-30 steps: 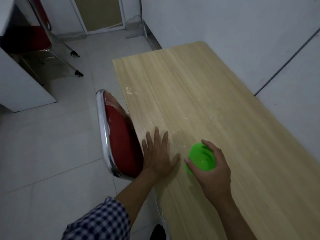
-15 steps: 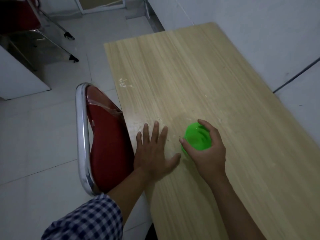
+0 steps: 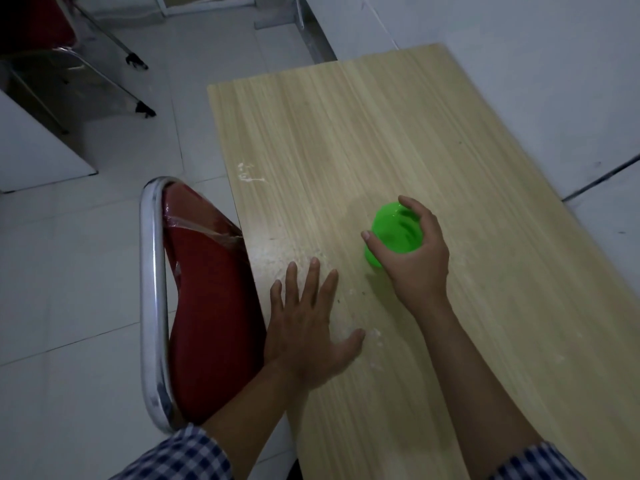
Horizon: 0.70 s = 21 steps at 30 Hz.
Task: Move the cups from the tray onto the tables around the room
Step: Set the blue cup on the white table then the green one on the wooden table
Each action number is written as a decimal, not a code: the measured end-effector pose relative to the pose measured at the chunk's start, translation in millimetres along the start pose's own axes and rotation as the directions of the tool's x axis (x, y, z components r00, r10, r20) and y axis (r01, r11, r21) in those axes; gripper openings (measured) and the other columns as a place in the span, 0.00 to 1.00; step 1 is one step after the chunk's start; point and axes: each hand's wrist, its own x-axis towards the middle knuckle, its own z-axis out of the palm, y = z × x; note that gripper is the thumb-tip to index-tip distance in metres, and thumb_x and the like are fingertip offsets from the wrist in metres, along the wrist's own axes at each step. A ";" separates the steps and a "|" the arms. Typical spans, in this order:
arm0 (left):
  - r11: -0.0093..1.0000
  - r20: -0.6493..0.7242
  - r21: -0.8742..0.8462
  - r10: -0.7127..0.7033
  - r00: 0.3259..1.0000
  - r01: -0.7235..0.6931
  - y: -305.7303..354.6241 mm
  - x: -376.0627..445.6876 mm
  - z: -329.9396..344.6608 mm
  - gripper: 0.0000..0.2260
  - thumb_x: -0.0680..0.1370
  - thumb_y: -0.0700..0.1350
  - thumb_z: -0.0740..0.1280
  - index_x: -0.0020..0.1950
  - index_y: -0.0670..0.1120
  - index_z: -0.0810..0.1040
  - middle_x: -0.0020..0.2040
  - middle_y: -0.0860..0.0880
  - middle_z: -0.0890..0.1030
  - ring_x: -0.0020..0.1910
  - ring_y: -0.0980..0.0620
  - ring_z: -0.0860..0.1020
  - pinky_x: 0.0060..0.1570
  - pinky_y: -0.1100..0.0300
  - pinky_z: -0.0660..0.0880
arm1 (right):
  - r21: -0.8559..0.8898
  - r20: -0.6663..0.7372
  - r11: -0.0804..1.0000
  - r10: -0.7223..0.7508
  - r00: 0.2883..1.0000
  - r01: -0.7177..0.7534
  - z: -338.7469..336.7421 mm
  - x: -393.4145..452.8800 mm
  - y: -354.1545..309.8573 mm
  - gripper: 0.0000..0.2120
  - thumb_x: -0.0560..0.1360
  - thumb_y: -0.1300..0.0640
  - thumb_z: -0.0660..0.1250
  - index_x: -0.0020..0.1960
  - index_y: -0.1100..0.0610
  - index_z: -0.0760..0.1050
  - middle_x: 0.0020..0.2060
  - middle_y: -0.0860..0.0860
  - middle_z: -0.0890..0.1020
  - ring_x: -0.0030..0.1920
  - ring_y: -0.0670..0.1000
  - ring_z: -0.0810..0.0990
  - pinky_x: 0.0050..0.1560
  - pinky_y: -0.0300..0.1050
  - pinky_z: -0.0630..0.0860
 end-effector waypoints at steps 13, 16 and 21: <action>1.000 0.017 -0.012 -0.011 1.000 0.011 -1.1 1.9 -1.8 0.44 0.71 0.76 0.55 0.81 0.53 0.55 0.83 0.48 0.49 0.81 0.40 0.42 0.75 0.35 0.49 | -0.026 -0.015 1.000 0.004 1.000 -0.004 17.2 17.6 3.9 0.33 0.67 0.42 0.79 0.68 0.47 0.74 0.60 0.41 0.76 0.61 0.32 0.72 0.58 0.23 0.65; 1.000 0.019 -0.005 -0.005 1.000 0.005 -1.7 2.7 -0.3 0.44 0.71 0.76 0.55 0.81 0.53 0.54 0.83 0.47 0.48 0.81 0.39 0.42 0.75 0.34 0.49 | -0.013 0.019 1.000 0.024 1.000 -0.024 12.7 17.2 1.5 0.40 0.66 0.38 0.79 0.73 0.46 0.69 0.65 0.44 0.74 0.65 0.33 0.70 0.60 0.23 0.63; 1.000 0.013 0.002 0.001 1.000 -0.001 -1.4 2.7 -0.5 0.44 0.71 0.76 0.55 0.81 0.54 0.54 0.83 0.47 0.49 0.81 0.39 0.42 0.75 0.34 0.50 | 0.121 -0.055 0.980 0.166 0.985 -0.158 -8.6 -10.1 4.9 0.48 0.68 0.33 0.74 0.80 0.46 0.56 0.74 0.46 0.67 0.68 0.48 0.73 0.66 0.46 0.74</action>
